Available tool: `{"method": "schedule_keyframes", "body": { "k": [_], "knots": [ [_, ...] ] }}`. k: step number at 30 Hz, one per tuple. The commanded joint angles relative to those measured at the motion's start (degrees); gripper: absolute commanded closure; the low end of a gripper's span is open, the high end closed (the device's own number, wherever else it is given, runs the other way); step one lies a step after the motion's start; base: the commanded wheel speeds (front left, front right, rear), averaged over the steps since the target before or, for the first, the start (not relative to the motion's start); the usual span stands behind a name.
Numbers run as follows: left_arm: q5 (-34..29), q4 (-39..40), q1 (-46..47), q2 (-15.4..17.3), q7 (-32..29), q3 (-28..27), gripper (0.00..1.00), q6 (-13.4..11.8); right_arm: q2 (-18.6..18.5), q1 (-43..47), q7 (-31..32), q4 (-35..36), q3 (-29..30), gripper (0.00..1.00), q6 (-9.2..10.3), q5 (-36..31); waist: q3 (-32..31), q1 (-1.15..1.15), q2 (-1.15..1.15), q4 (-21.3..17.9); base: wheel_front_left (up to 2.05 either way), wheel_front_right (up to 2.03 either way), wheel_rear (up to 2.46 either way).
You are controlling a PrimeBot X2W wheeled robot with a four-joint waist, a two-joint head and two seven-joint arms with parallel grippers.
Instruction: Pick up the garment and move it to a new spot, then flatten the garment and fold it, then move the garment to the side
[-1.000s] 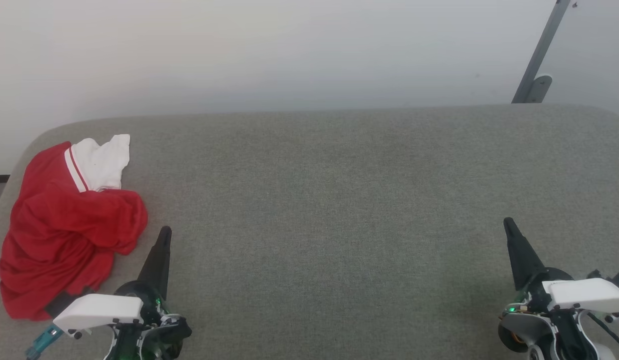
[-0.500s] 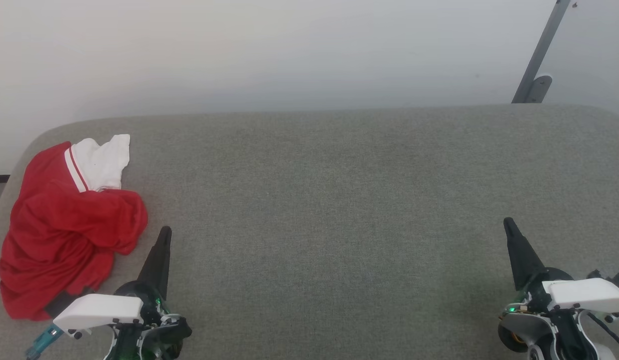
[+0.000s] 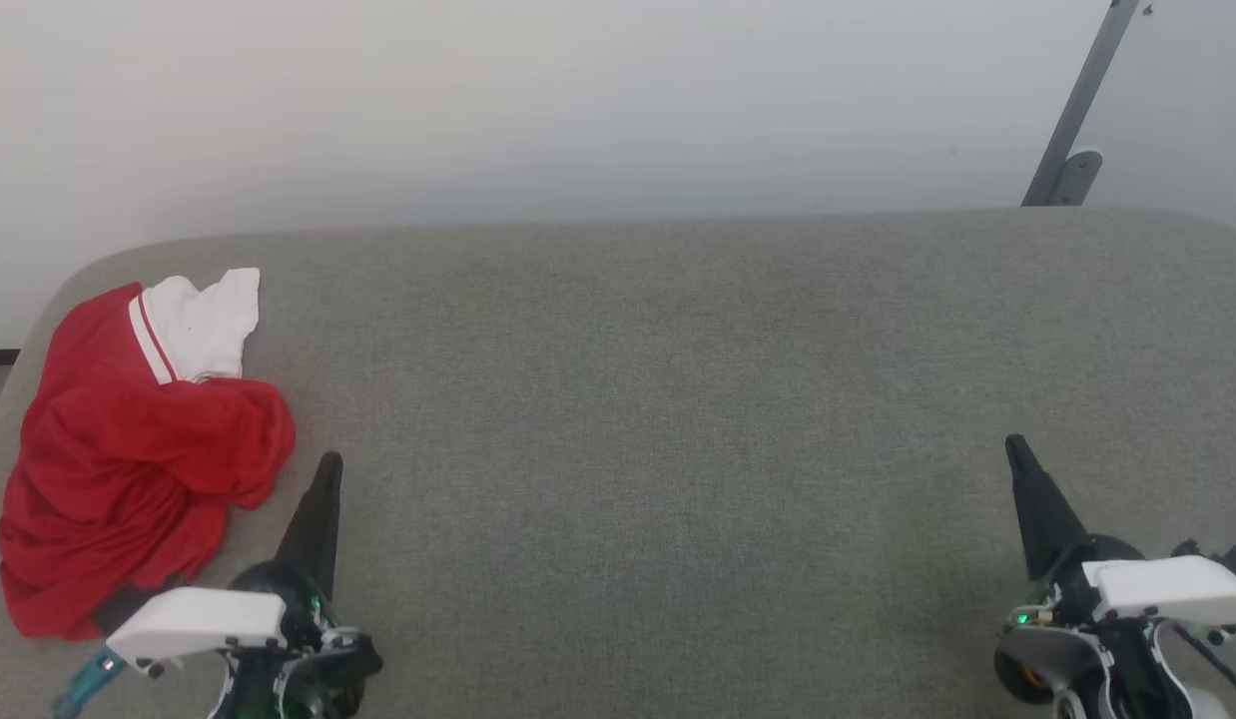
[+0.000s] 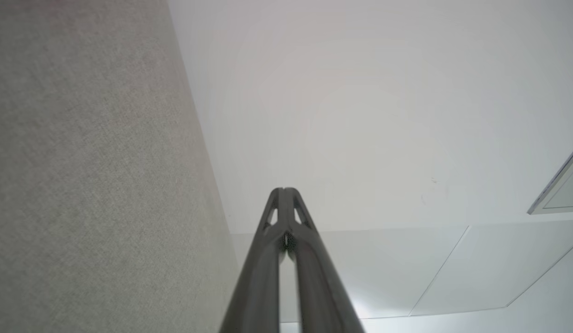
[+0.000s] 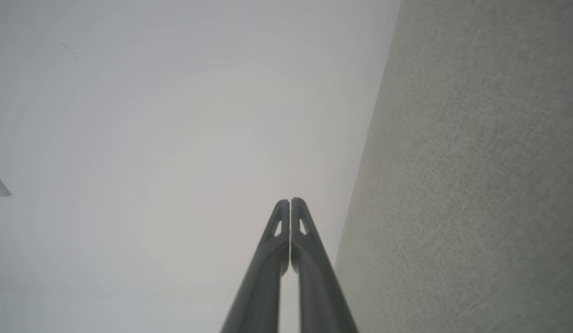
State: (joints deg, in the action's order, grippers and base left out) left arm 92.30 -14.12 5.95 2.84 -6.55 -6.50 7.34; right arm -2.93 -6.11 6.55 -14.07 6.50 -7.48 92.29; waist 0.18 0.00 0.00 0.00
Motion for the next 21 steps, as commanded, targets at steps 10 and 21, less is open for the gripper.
{"method": "schedule_keyframes", "body": {
  "k": [10,21],
  "knots": [
    [0.28,-1.15,-1.58,-0.14,0.83,0.83,0.00,-0.14,0.14,1.73,-1.16,-1.42,-0.92,0.00,0.01,-0.36,-0.20,0.00,0.00,-0.05,0.00,0.00,0.00],
    [-1.94,0.91,-1.75,0.91,3.80,2.63,0.00,-1.61,-0.84,1.49,-4.16,-0.96,-2.57,0.00,0.00,-4.40,-0.69,0.00,0.00,-0.17,0.00,0.00,0.00]
  ]
}}
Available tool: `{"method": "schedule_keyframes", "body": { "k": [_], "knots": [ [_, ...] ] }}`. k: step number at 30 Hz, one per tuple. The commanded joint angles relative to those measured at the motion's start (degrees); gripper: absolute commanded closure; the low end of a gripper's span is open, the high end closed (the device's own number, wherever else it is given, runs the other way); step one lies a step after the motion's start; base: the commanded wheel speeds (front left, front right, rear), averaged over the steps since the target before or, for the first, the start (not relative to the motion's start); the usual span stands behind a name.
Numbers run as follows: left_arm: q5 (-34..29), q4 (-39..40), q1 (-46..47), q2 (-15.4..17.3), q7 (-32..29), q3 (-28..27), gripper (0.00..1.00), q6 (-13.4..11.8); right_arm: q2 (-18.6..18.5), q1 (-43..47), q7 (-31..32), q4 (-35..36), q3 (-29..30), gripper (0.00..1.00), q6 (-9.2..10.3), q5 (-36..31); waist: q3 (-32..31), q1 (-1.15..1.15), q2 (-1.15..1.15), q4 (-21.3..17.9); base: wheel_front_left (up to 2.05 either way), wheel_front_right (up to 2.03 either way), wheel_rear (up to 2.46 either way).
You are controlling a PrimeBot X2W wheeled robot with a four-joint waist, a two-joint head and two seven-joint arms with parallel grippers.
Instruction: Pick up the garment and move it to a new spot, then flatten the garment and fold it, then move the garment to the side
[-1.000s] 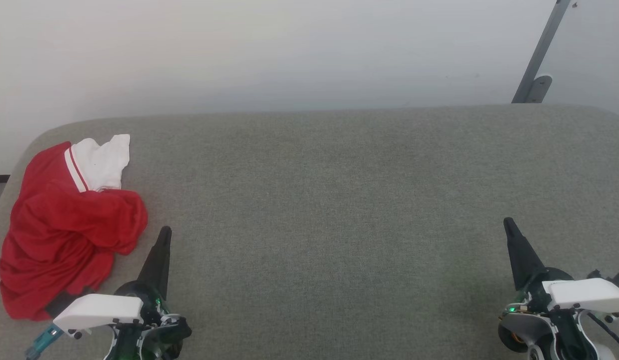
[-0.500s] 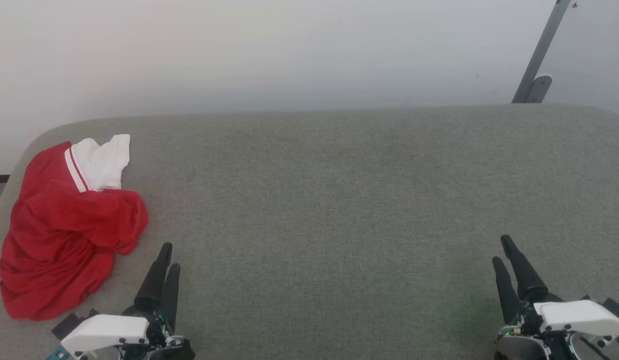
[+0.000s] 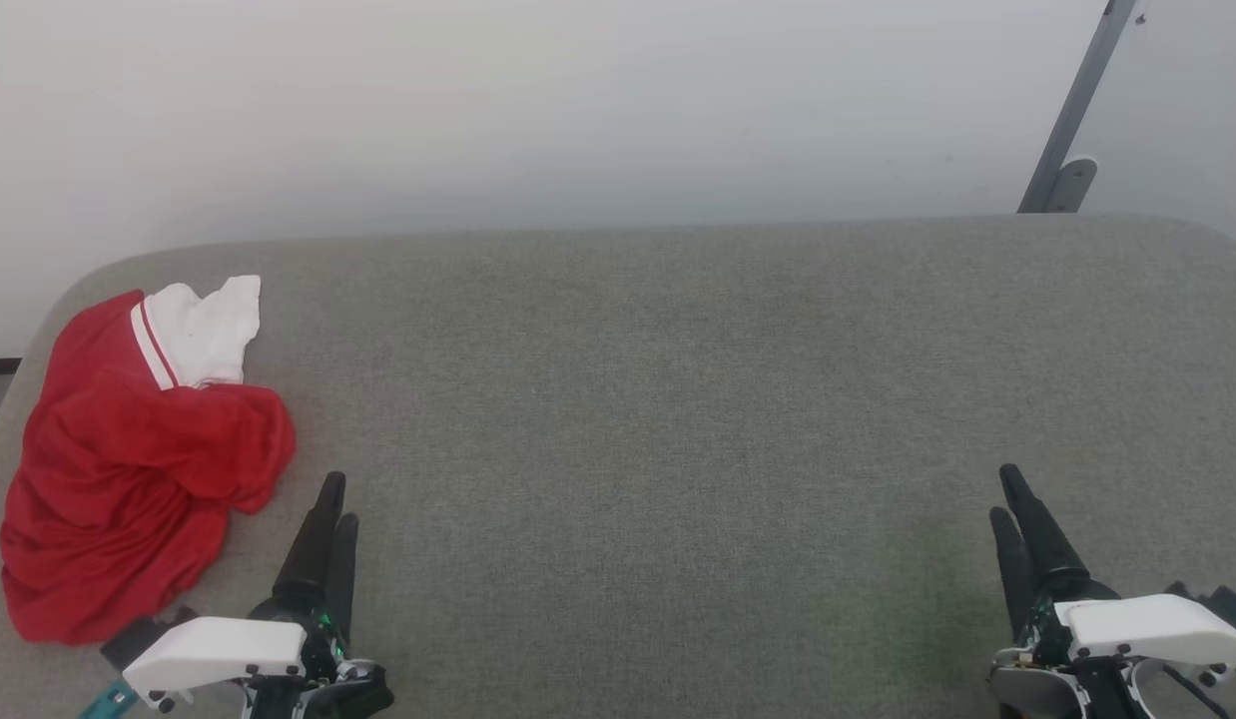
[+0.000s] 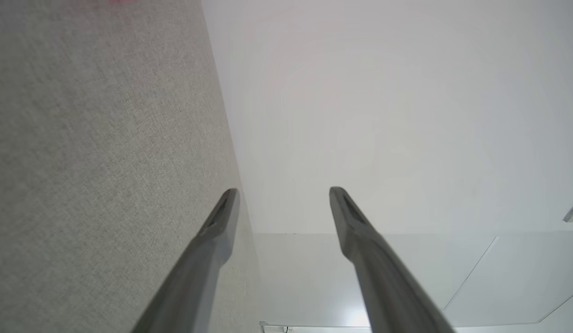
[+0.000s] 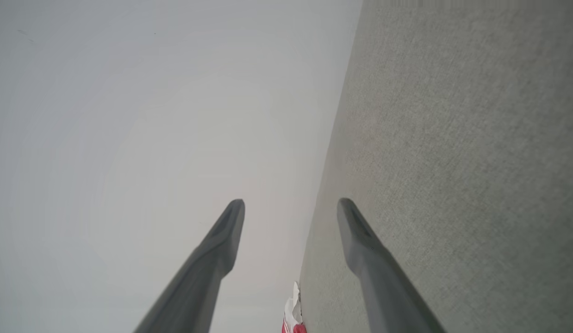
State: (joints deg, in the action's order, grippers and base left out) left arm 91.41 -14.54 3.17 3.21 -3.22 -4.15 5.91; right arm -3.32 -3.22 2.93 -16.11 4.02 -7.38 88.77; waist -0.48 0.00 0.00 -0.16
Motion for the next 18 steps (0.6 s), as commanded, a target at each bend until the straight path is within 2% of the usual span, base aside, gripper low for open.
{"method": "schedule_keyframes", "body": {
  "k": [1,8,14,18],
  "knots": [
    [-1.70,1.47,1.02,0.80,0.80,0.54,0.00,-0.40,-0.55,-1.47,-0.82,1.16,-0.21,0.00,-0.10,-1.53,-0.08,0.00,0.00,-0.02,0.00,0.00,0.00],
    [-7.69,2.29,1.01,2.57,3.03,1.92,0.00,-2.00,-1.64,-1.74,-2.65,0.95,-0.74,0.00,-0.11,-8.62,-0.45,0.00,0.00,-0.07,0.00,0.00,0.00],
    [-17.00,3.17,1.01,4.79,4.72,3.43,0.00,-3.94,-2.44,-1.89,-3.39,1.01,-0.55,0.00,-0.12,-18.69,-0.75,0.00,0.00,-0.08,0.00,0.00,0.00],
    [-21.03,3.45,0.99,5.53,5.38,4.06,0.00,-4.45,-2.64,-1.86,-3.40,1.32,-0.27,0.00,-0.12,-23.36,-0.85,0.00,0.00,-0.08,0.00,0.00,0.00]
  ]
}}
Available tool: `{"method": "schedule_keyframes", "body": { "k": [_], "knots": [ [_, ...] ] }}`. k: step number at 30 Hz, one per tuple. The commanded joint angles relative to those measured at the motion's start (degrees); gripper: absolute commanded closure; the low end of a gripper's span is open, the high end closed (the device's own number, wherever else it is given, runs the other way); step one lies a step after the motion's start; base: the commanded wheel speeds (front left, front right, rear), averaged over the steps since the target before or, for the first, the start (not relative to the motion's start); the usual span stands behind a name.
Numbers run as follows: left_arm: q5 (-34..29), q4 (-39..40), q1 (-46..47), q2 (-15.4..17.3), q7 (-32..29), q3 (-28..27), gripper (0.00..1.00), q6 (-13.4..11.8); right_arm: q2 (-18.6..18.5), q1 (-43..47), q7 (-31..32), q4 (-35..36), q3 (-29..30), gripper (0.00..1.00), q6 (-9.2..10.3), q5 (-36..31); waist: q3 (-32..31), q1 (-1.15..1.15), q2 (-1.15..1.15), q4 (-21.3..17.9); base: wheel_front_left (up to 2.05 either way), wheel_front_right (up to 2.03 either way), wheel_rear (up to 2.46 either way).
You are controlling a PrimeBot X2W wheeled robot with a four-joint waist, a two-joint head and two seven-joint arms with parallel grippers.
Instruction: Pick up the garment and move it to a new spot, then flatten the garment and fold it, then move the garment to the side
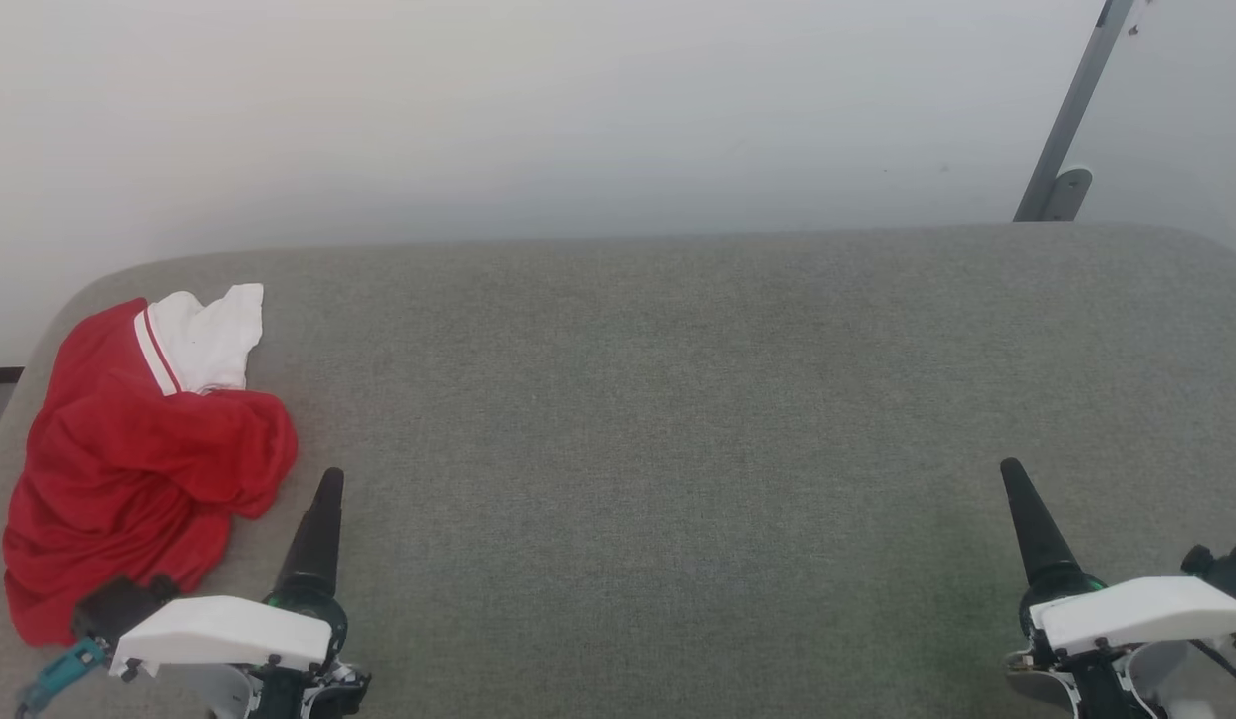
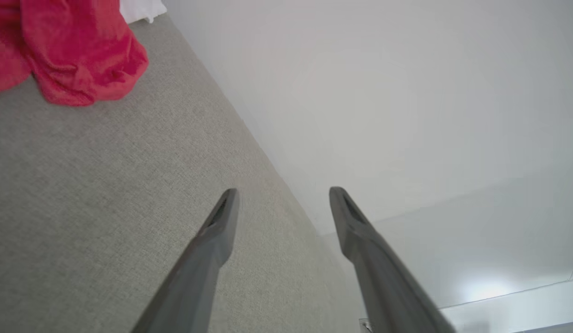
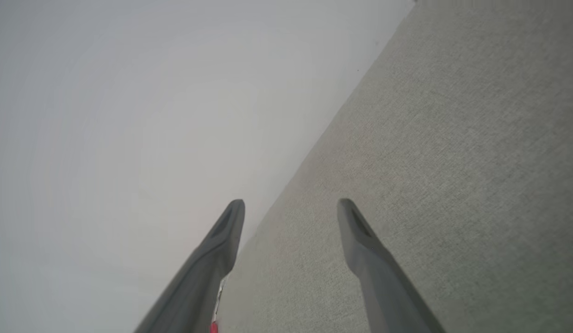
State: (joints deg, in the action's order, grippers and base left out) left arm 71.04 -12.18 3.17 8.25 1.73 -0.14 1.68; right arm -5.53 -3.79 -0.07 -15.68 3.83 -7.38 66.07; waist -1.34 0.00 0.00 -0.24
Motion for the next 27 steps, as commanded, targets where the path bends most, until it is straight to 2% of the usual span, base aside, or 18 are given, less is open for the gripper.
{"method": "schedule_keyframes", "body": {
  "k": [1,12,27],
  "knots": [
    [-1.79,1.17,0.98,0.65,0.66,0.28,0.00,-0.34,-0.42,-1.24,-0.36,1.02,0.05,0.00,-0.12,-2.08,-0.02,0.00,0.00,0.00,0.00,0.00,0.00],
    [-14.90,0.66,0.95,3.69,2.84,2.50,0.00,-1.01,-0.54,0.14,-0.08,3.42,1.55,0.00,-0.13,-14.85,-0.37,0.00,0.00,-0.02,0.00,0.00,0.00],
    [-26.41,1.23,-0.43,6.29,5.48,0.43,0.00,0.17,-1.50,2.00,-0.01,6.65,4.00,0.00,-0.14,-25.85,-0.85,0.00,0.00,-0.14,0.00,0.00,0.00]
  ]
}}
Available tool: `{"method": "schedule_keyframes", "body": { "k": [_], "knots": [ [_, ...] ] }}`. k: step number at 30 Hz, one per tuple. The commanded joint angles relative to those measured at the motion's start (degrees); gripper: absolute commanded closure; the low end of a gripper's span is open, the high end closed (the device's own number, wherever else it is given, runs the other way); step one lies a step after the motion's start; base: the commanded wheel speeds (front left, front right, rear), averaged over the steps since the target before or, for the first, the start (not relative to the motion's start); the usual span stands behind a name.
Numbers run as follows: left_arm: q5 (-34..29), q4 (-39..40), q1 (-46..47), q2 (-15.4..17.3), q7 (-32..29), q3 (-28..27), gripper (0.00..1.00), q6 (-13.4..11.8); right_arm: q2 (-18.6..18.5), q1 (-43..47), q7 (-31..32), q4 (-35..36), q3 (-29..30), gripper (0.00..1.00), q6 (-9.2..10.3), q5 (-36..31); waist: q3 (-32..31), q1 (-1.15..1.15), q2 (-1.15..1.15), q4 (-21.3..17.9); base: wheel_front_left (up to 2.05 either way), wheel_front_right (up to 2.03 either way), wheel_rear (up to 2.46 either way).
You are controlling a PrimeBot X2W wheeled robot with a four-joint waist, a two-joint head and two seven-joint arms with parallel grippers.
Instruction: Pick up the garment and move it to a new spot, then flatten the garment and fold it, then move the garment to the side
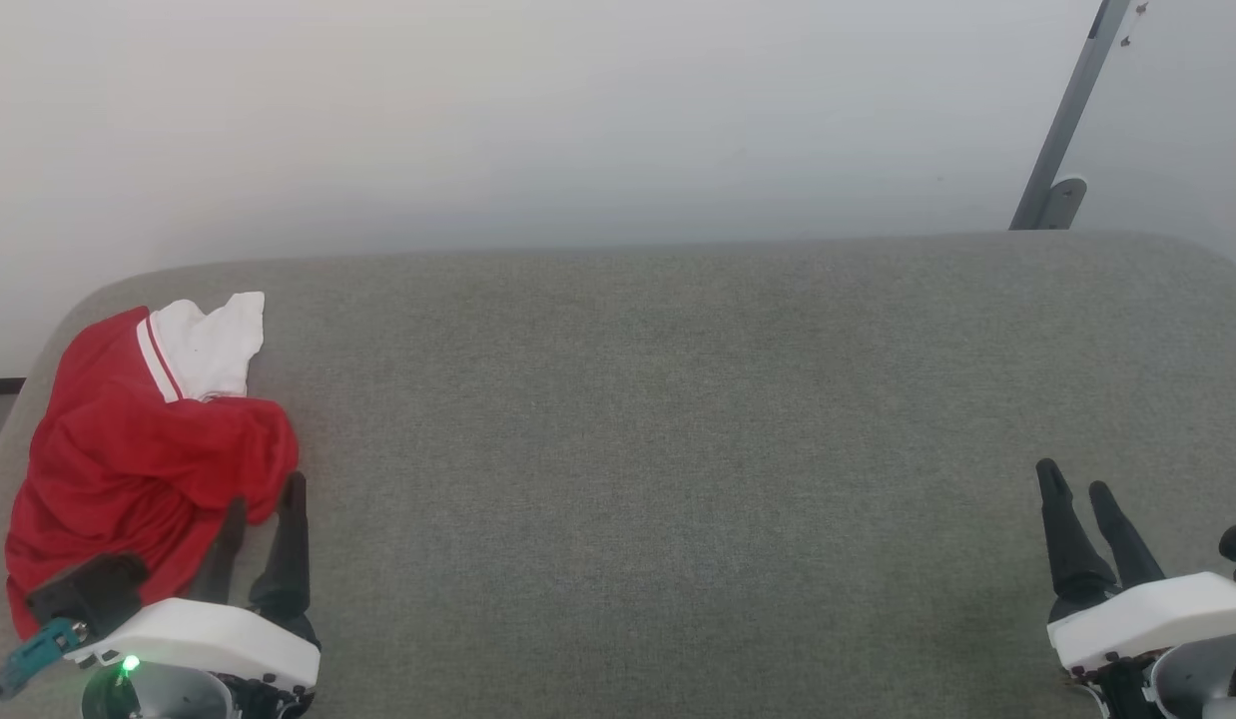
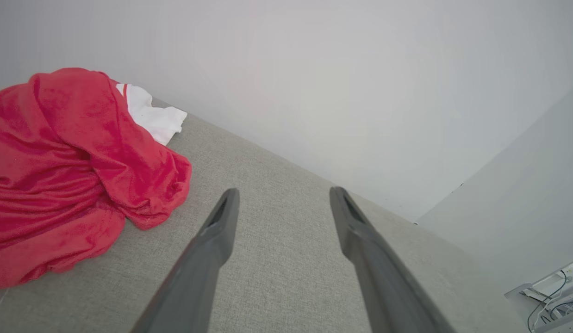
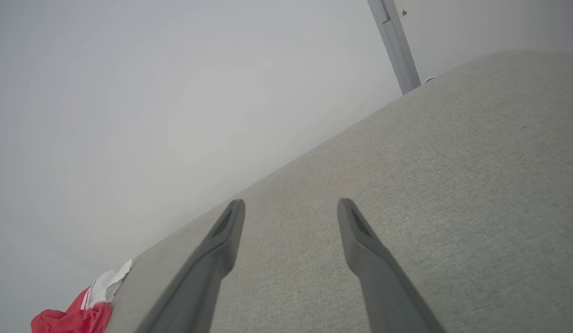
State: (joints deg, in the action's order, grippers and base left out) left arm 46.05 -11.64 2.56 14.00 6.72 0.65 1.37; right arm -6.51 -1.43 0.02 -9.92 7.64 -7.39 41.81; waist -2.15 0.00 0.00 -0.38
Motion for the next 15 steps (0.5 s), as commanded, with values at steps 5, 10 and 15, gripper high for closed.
{"method": "schedule_keyframes", "body": {
  "k": [5,10,15],
  "knots": [
    [-4.28,0.91,-0.42,0.62,1.30,-1.03,0.00,1.45,-0.77,0.10,-0.31,1.71,0.41,0.00,-0.13,-4.76,-0.19,0.00,0.00,0.00,0.00,0.00,0.00],
    [-7.53,0.83,-0.80,0.96,2.09,-1.37,0.00,2.39,-1.17,0.42,-0.45,2.22,0.43,0.00,-0.14,-7.69,-0.35,0.00,0.00,0.05,0.00,0.00,0.00],
    [-9.94,0.85,-1.08,1.10,2.70,-1.55,0.00,3.04,-1.66,0.59,-0.71,2.36,0.38,0.00,-0.14,-9.70,-0.50,0.00,0.00,0.12,0.00,0.00,0.00]
  ]
}}
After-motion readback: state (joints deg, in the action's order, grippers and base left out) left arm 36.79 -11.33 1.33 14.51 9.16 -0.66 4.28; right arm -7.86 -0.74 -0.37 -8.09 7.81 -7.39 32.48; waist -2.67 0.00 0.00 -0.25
